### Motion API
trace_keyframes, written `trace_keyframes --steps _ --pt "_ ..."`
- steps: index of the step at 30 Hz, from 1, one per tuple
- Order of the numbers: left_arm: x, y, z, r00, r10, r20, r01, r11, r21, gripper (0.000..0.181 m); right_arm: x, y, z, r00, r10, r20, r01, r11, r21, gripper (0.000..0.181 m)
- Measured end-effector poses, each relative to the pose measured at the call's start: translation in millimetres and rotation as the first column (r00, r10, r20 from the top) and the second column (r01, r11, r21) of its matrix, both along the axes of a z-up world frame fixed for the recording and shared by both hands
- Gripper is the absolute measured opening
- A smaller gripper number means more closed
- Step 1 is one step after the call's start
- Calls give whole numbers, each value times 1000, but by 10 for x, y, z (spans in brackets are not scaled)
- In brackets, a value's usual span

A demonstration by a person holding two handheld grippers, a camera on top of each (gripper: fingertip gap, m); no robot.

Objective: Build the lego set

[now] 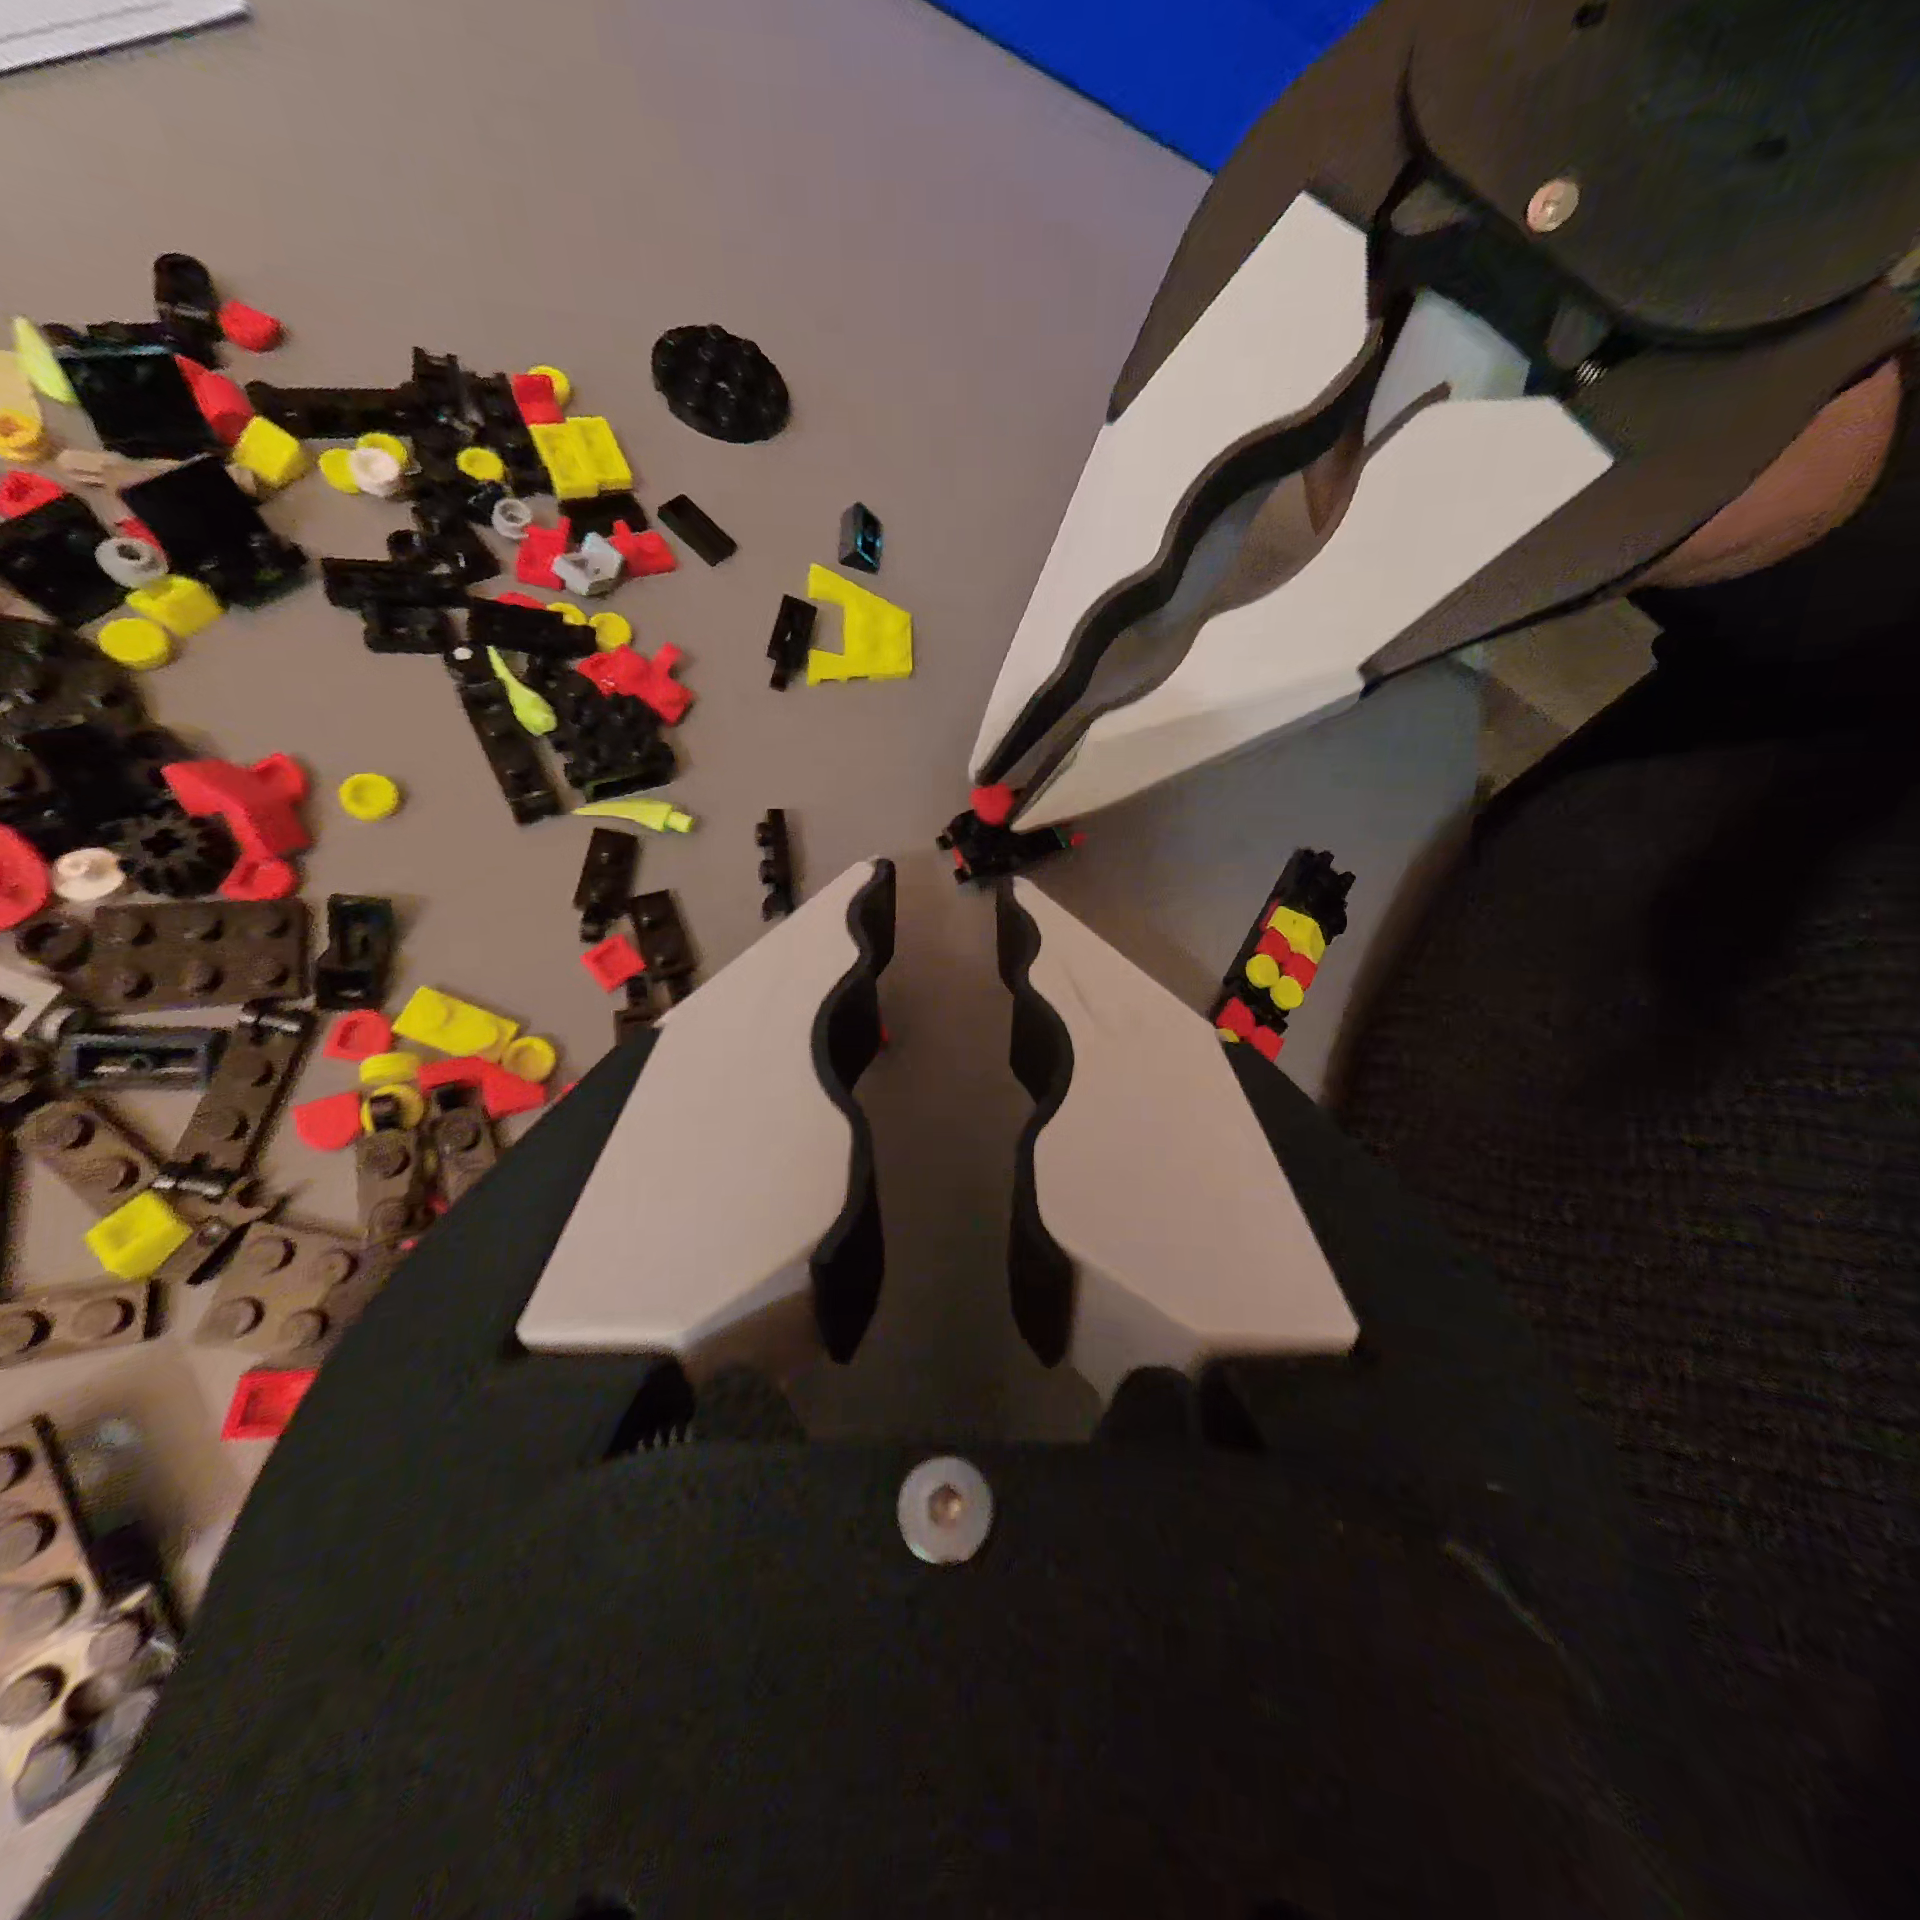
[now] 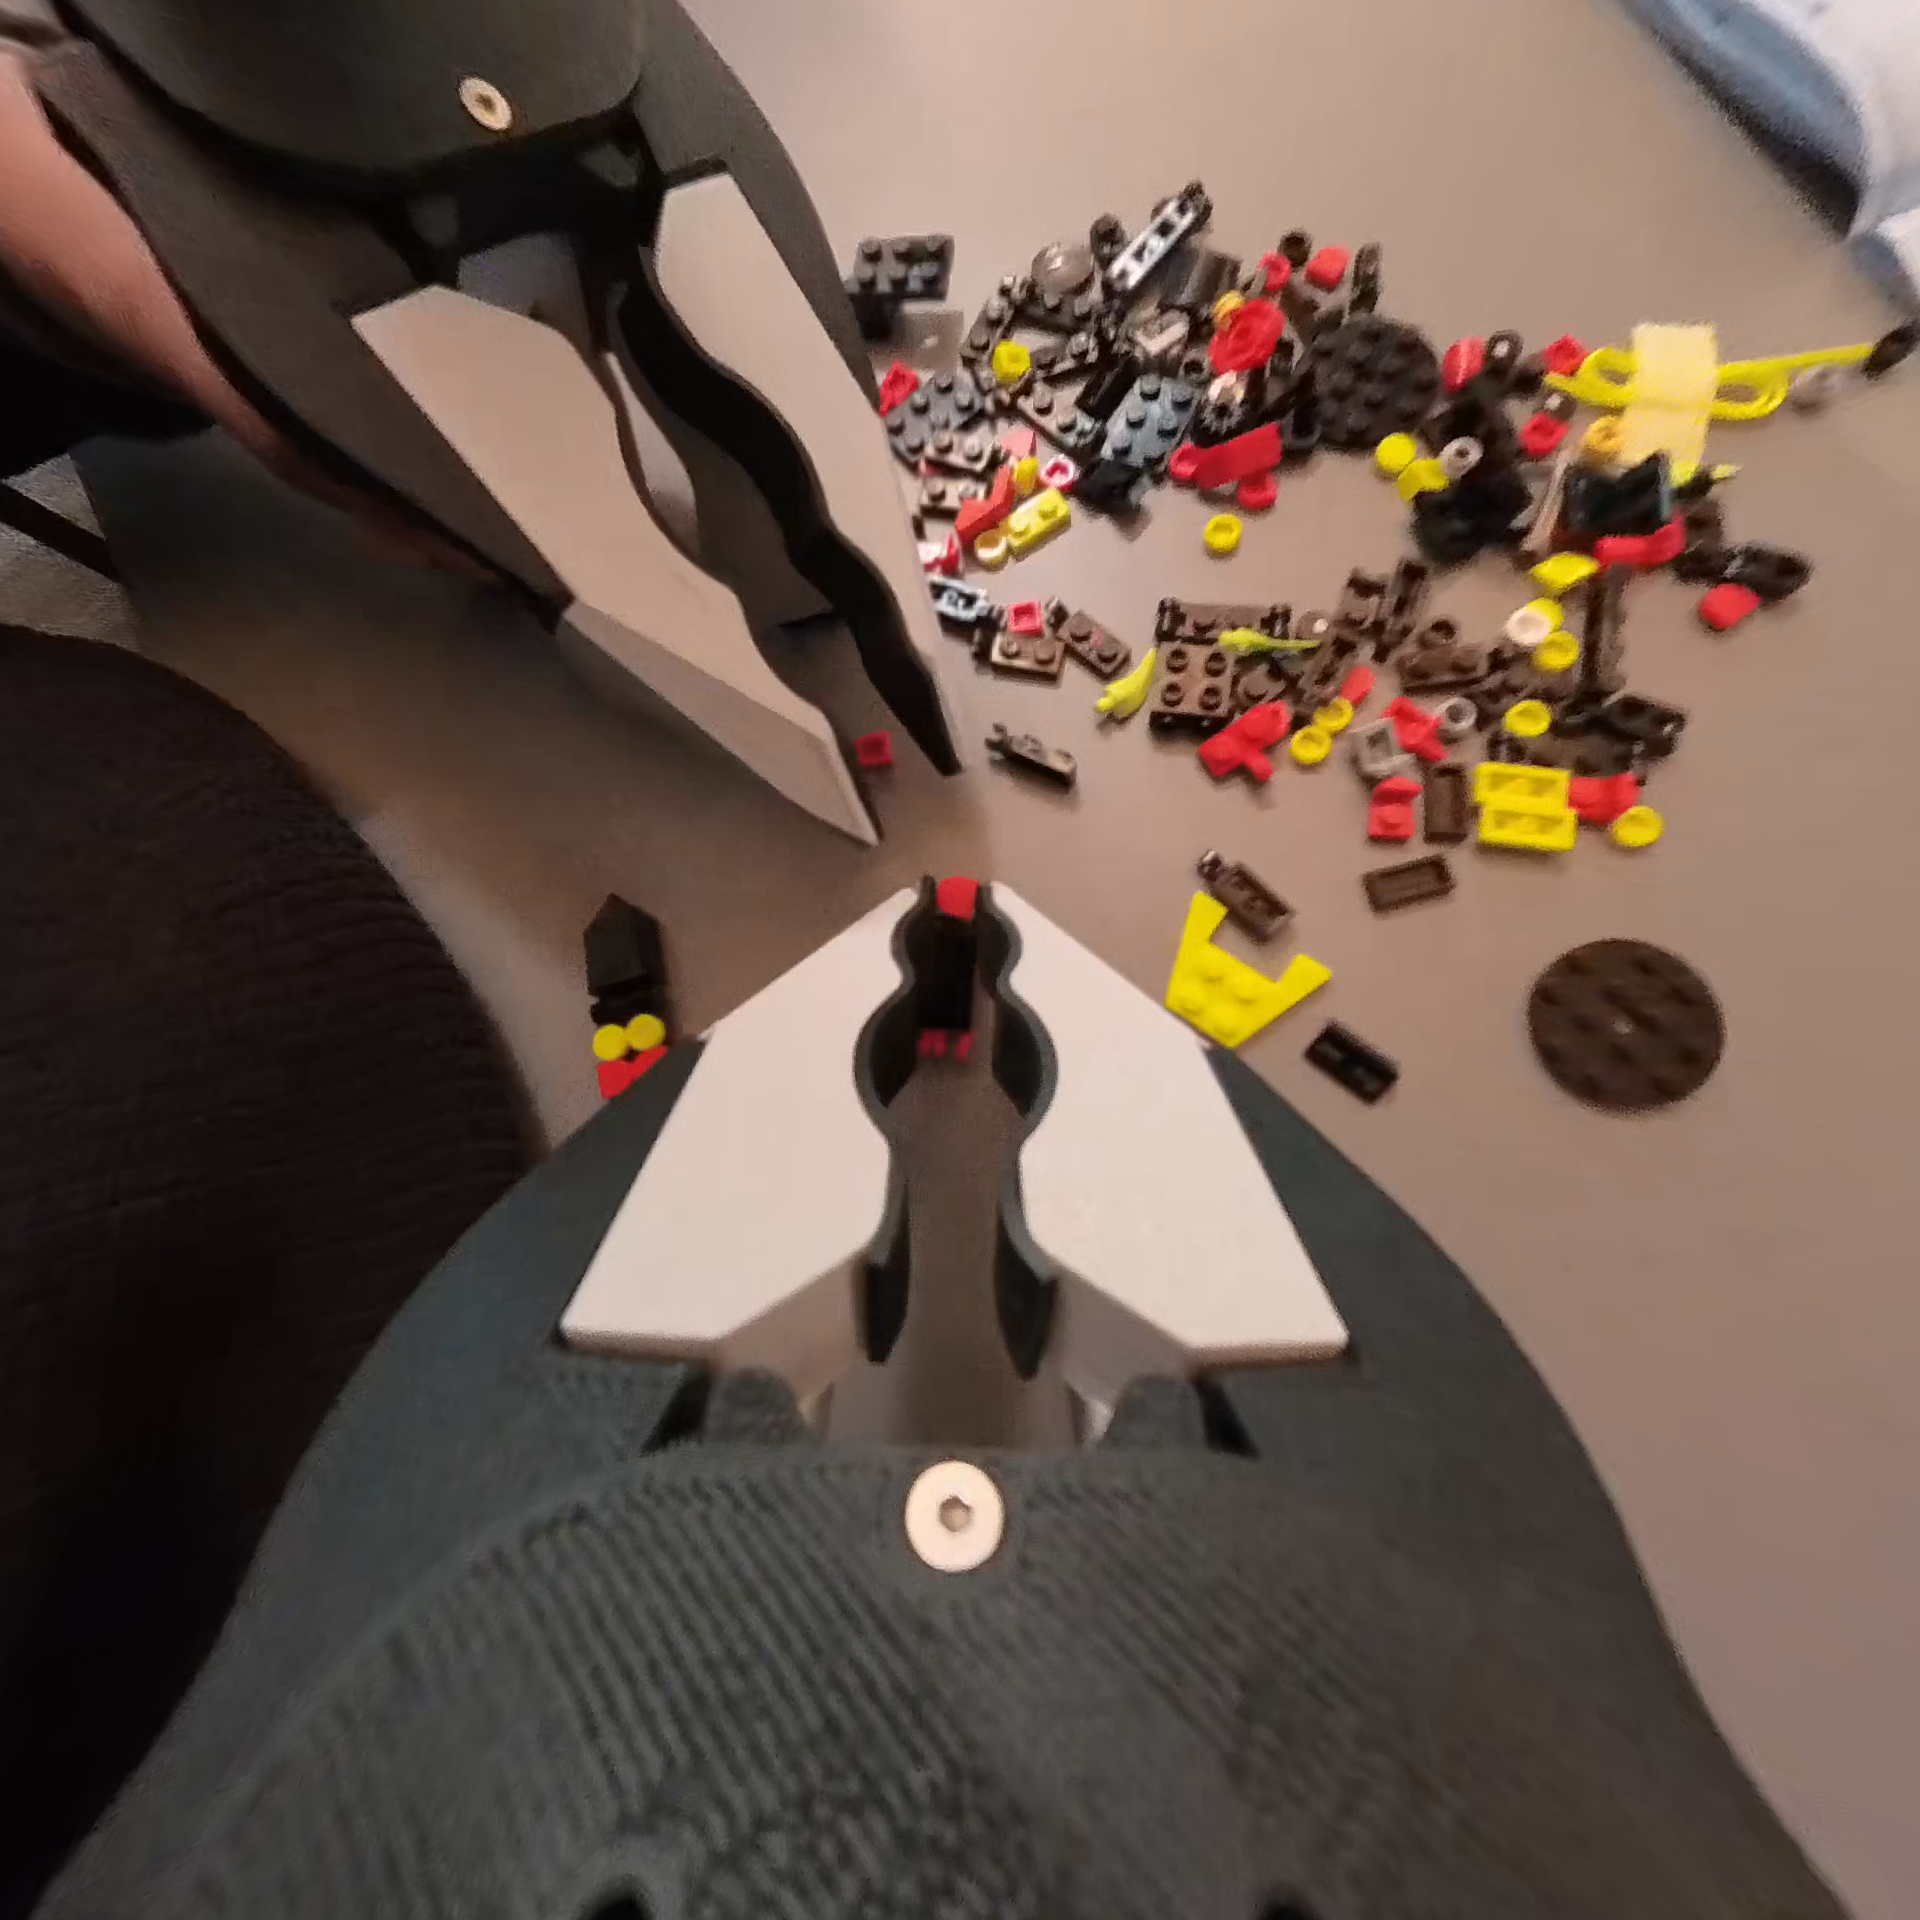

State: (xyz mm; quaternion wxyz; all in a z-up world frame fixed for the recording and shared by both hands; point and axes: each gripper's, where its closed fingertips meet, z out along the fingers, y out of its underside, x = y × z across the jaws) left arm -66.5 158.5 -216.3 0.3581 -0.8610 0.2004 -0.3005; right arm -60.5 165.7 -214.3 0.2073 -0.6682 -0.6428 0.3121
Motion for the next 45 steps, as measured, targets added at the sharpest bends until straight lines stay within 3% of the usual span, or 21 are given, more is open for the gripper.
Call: trace_keyframes --steps 1,11,34,38,45 --pt "25 6 -11 1000 -1 -2 1 1000 1 17 15 -5 -34 1000 -12 13 12 1000 8 6" --pt "152 0 -69 1000 -22 10 23 999 -44 19 27 -14 -47 999 -32 6 32 999 -44 7" --pt "159 -24 -105 1000 -30 6 31 997 -69 18 36 14 -45 1000 14 20 -14 1000 19 11" --pt "156 -22 -109 1000 -28 7 29 997 -72 18 78 163 -17 1000 -25 15 24 998 52 11" --pt "146 -24 -101 1000 -25 17 26 997 -74 18 29 180 -66 999 -43 7 44 999 -28 8"
